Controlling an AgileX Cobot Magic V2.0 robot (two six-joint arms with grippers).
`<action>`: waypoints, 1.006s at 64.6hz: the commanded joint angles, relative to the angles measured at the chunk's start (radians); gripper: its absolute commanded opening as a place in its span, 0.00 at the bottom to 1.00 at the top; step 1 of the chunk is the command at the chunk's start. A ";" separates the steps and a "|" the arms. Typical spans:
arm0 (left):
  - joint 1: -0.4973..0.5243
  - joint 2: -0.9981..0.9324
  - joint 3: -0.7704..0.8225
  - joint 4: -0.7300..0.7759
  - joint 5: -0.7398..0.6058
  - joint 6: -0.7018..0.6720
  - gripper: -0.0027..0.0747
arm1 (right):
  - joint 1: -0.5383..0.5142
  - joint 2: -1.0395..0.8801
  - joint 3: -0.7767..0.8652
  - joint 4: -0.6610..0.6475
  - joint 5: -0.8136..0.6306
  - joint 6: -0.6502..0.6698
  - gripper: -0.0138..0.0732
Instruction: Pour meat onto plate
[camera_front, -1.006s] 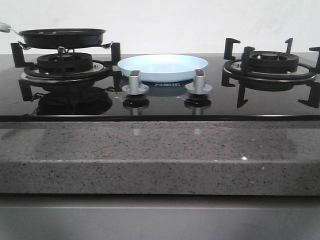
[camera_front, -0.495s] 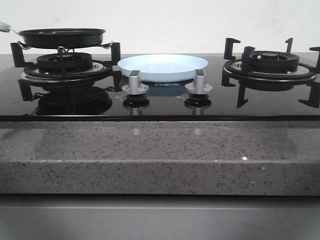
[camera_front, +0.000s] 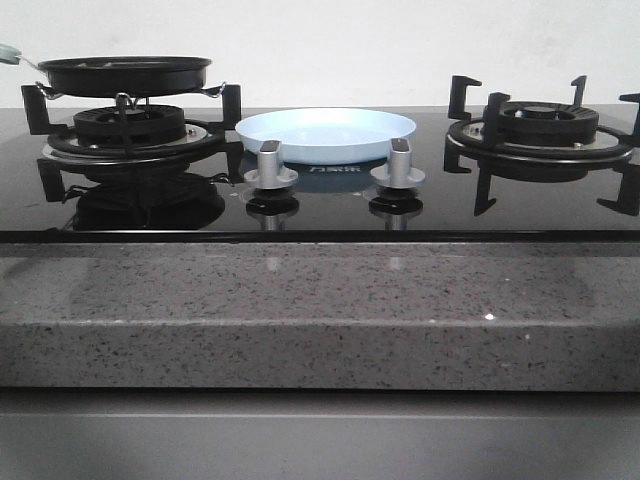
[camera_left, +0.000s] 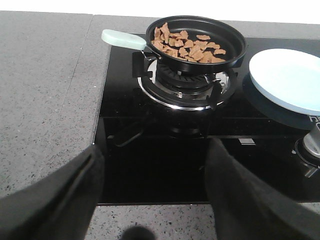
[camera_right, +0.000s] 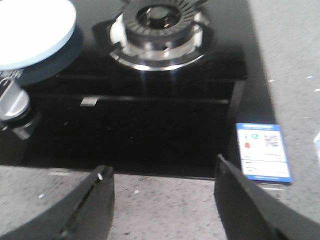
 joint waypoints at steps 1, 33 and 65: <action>0.001 0.007 -0.026 -0.011 -0.076 -0.001 0.57 | 0.037 0.055 -0.087 0.024 -0.014 -0.035 0.70; 0.001 0.007 -0.026 -0.011 -0.076 -0.001 0.53 | 0.286 0.546 -0.469 0.051 0.047 -0.079 0.70; 0.001 0.007 -0.026 -0.009 -0.076 -0.001 0.53 | 0.230 1.046 -1.019 0.054 0.287 -0.079 0.56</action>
